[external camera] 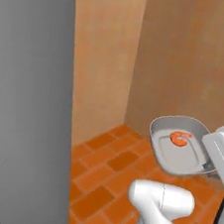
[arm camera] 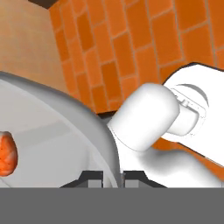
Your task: Take the meat container that has the shrimp and place it on the second highest rack of the freezer. Then take the vegetable container that has the mushroom and carrot and place it on the highest rack of the freezer.
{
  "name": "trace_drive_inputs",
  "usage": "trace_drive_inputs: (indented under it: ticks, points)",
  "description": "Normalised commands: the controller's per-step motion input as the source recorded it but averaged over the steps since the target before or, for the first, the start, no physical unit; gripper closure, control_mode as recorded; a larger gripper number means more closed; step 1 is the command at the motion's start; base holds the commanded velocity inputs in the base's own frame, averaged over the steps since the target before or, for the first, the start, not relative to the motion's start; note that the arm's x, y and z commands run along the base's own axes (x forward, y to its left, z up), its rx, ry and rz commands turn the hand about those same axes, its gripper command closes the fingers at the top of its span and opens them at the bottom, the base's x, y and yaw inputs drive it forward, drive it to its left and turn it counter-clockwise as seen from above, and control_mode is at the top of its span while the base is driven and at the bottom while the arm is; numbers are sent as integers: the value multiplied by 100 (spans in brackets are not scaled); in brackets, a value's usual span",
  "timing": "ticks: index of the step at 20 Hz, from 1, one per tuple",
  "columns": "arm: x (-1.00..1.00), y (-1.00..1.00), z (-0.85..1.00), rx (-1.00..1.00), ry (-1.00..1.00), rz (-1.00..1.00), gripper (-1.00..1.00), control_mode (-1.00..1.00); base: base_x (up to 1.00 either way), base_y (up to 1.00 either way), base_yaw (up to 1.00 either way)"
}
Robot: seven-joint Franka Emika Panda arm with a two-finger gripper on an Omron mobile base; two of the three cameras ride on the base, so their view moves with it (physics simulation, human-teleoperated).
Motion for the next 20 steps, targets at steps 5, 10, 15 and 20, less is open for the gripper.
trace_drive_inputs:
  ticks: [5, 10, 15, 20]
  points:
    - [0, 0, 0, 0, 0, 0, 100, 100, 0, 0, 57]
    - [0, 0, 0, 0, 0, 0, 100, 100, 0, 6, 53]
    - [0, 0, 0, 0, 0, 0, 100, 100, 0, 60, 50]
    - [0, 0, 0, 0, 0, 0, 100, 100, 0, 90, 57]
